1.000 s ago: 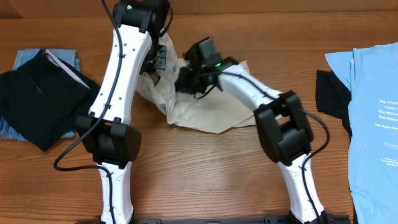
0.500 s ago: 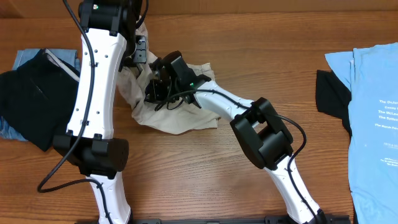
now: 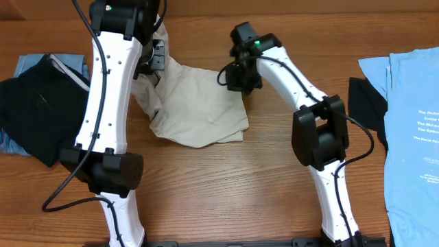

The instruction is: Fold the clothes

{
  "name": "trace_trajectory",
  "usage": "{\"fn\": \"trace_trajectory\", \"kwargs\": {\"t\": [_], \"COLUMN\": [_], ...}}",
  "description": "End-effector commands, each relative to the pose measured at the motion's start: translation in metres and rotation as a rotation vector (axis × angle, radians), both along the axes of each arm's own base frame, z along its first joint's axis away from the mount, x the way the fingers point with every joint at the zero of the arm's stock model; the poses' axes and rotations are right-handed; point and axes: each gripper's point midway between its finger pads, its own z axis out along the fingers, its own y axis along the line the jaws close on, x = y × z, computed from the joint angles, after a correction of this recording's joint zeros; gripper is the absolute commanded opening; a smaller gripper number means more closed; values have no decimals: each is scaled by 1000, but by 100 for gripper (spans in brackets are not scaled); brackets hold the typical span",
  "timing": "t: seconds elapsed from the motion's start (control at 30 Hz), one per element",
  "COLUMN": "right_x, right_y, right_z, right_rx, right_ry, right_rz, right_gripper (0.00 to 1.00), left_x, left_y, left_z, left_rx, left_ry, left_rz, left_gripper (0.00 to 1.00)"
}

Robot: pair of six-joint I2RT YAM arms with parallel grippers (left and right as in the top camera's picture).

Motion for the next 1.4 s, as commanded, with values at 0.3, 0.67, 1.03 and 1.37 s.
{"fn": "trace_trajectory", "kwargs": {"t": [0.3,0.67,1.03,1.37], "right_x": [-11,-12,-12,17], "right_y": [-13,-11,-11,-43], "right_z": [-48,-50,-50,31], "right_rx": [-53,-46,-45,-36], "right_ry": [21,25,26,-78], "right_rz": [5,3,0,-76], "right_gripper": [4,4,4,33], "left_x": [6,1,-6,27], "left_y": [-50,-133,-190,-132], "left_z": [-26,-108,-127,-19], "left_rx": [3,-23,-254,-359], "left_ry": [53,206,266,-16], "left_rz": [-116,-224,-343,-269], "left_gripper": [4,4,44,82]}}
